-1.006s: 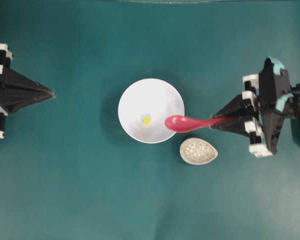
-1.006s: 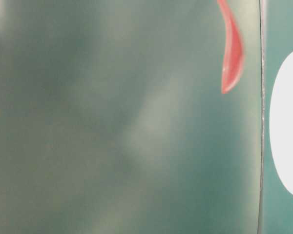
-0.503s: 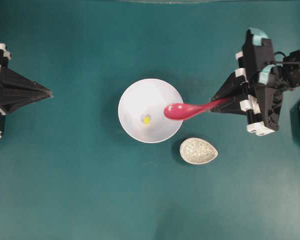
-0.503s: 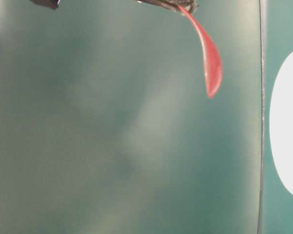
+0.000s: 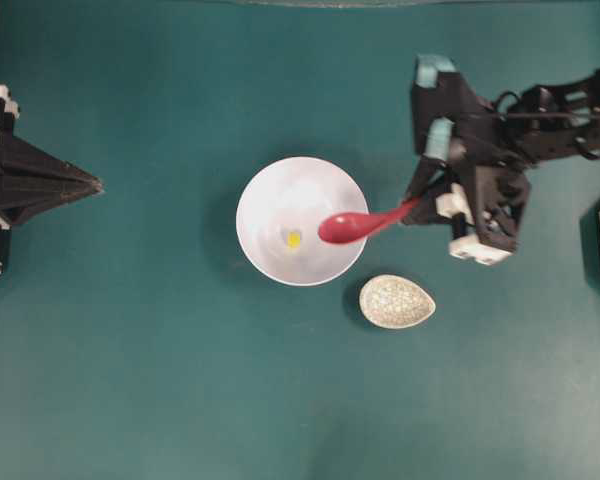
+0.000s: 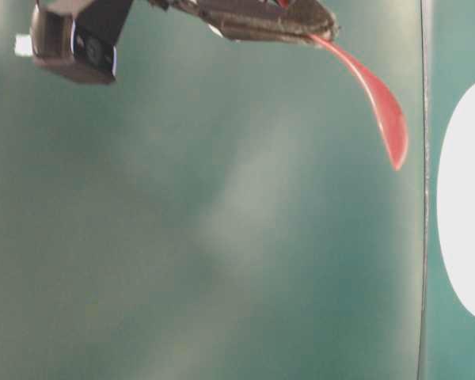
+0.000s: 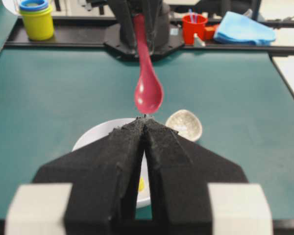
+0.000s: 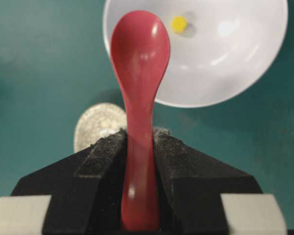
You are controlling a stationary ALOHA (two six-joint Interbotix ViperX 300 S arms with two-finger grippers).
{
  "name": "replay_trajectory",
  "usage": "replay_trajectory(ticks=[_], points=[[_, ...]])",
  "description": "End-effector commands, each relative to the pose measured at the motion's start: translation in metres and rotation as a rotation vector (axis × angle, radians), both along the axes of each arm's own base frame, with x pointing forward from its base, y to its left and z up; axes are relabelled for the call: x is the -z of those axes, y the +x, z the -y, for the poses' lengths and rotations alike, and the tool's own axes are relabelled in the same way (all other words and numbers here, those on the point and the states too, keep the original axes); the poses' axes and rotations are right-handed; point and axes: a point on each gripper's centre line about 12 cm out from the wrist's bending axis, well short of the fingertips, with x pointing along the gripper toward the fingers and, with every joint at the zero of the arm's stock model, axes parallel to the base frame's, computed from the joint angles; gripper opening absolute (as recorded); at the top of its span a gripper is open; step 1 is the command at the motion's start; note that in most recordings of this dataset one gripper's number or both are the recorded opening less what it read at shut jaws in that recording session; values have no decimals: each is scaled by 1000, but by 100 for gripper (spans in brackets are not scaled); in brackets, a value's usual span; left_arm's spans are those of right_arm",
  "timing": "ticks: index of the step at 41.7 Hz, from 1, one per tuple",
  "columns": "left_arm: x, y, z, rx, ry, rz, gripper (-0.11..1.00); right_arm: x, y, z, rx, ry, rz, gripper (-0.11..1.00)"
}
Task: Scoop the yellow hexagonal prism block from the bowl with a spoon using the right arm.
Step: 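Lower the spoon bowl into the white bowl beside the yellow block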
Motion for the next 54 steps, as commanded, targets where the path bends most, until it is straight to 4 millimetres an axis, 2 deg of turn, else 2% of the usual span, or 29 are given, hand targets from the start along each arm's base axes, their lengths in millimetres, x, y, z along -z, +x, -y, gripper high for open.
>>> replay_trajectory(ticks=[1,7,17,27,34,54], points=[[-11,3,0,-1,0,25,3,-12,8,4,13,-13,-1,22],[-10,3,0,-2,-2,23,3,-6,16,8,19,-16,-87,22],[-10,3,0,-1,0,21,3,1,33,9,-9,-46,-134,22],[-9,3,0,-2,-2,20,3,21,43,-1,-60,-62,-188,22],[-9,3,0,-1,0,20,3,27,47,-5,-84,-92,-202,22],[-9,3,0,-1,-2,20,3,44,67,1,-102,-140,-242,22]])
